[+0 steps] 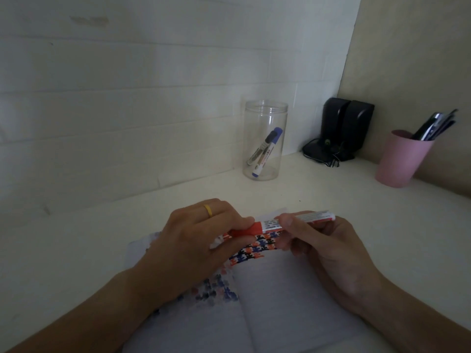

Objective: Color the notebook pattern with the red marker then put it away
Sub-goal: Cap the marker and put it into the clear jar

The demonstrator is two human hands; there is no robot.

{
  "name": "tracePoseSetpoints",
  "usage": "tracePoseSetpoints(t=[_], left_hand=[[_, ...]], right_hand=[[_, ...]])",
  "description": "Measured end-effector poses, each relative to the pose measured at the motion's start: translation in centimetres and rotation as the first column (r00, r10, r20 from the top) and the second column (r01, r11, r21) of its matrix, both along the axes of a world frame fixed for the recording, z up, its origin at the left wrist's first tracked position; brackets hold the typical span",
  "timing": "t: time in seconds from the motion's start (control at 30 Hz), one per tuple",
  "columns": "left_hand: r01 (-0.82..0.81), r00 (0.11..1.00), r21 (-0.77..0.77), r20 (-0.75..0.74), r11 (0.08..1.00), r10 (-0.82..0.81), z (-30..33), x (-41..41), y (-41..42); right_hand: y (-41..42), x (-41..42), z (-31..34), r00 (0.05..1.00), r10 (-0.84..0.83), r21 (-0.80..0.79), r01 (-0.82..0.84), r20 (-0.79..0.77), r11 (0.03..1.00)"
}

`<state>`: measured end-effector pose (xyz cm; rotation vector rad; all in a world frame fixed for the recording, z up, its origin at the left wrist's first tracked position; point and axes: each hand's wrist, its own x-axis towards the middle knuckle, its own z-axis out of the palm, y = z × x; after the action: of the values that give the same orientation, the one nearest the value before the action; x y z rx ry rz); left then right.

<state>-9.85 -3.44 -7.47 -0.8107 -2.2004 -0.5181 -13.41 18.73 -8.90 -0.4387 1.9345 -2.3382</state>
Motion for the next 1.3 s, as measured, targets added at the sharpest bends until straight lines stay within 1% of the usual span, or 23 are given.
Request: tracePoseSetpoints(t=[0.07,0.13,0.2,0.27,0.3,0.33,0.4,0.47,0.53,0.6,0.7,0.77,0.8,0.87,1.0,1.07,1.13,1.23,1.3], left_hand=[[-0.009,1.0,-0.011,0.02,1.0,0.01,0.1,-0.1,-0.1],[-0.044,0.998,-0.008,0.041,0.999,0.044,0.5,-0.2,-0.2],[-0.09,0.995,0.004,0.035,0.996,0.09,0.8,-0.3,-0.4],[-0.119,0.993,0.008,0.028,0.993,0.118,1.0,-0.5,-0.7],[-0.128,0.991,0.002,0.035,0.992,0.128,1.0,-0.6,-1.0],[-0.133,0.99,-0.005,0.045,0.991,0.133,0.9,-0.7,-1.2],[-0.119,0.991,-0.006,0.069,0.993,0.119,0.7,-0.8,-1.5],[-0.092,0.991,-0.009,0.093,0.996,0.093,0.5,-0.8,-1.5],[-0.089,0.988,-0.028,0.12,0.996,0.092,0.3,-0.9,-1.4],[-0.11,0.982,-0.04,0.149,0.993,0.114,0.1,-1.0,-1.1],[-0.156,0.97,-0.013,0.185,0.988,0.156,0.0,-1.0,-0.8],[-0.167,0.97,-0.003,0.18,0.986,0.165,0.0,-1.0,-1.0],[-0.171,0.97,-0.022,0.172,0.985,0.173,-0.1,-1.0,-1.1],[-0.169,0.969,-0.091,0.165,0.981,0.182,-0.3,-1.2,-1.5],[-0.095,0.947,-0.194,0.286,0.976,0.149,-0.9,-1.7,-2.3],[-0.047,0.93,-0.212,0.346,0.976,0.12,-1.3,-1.9,-2.6],[-0.006,0.911,-0.209,0.403,0.978,0.092,-1.6,-2.0,-2.7],[0.032,0.893,-0.173,0.448,0.984,0.049,-2.0,-2.1,-2.8],[0.054,0.889,-0.141,0.457,0.989,0.016,-2.1,-2.2,-3.0]], right_hand=[[0.0,0.1,0.1,1.0,0.013,-0.019,-0.012,0.012,1.0],[-0.1,0.1,0.2,0.999,0.039,-0.02,-0.039,-0.007,0.999],[-0.2,0.1,0.4,0.999,0.048,-0.057,-0.047,0.014,0.997],[0.1,-0.1,0.5,0.999,0.006,-0.099,-0.001,0.045,0.995],[0.4,-0.4,0.6,0.999,-0.041,-0.057,0.041,0.01,0.997],[0.8,-0.5,0.7,0.994,-0.089,0.019,0.09,-0.059,0.996],[1.1,-0.5,0.9,0.966,-0.119,0.168,0.16,-0.23,0.973],[0.7,-0.2,1.1,0.934,-0.064,0.308,0.179,-0.351,0.934],[0.2,0.2,1.1,0.927,0.01,0.375,0.142,-0.375,0.916],[0.0,0.3,1.2,0.95,0.077,0.362,0.039,-0.302,0.932],[-0.3,0.5,1.1,0.982,0.148,0.301,-0.106,-0.119,0.948],[-0.3,0.4,1.1,0.988,0.156,0.296,-0.143,-0.02,0.944],[-0.3,0.3,1.2,0.988,0.155,0.287,-0.153,0.016,0.946],[-0.3,0.2,1.5,0.985,0.15,0.218,-0.166,0.087,0.962],[-0.5,0.0,2.1,0.975,0.08,0.068,-0.096,0.205,0.993],[-0.6,-0.6,2.2,0.968,0.023,0.055,-0.038,0.251,0.998],[-0.6,-1.3,2.5,0.963,-0.038,0.08,0.017,0.268,0.997],[-1.0,-2.7,4.2,0.969,-0.132,0.092,0.115,0.21,0.989],[-1.4,-4.3,6.4,0.97,-0.221,0.086,0.213,0.098,0.973]])
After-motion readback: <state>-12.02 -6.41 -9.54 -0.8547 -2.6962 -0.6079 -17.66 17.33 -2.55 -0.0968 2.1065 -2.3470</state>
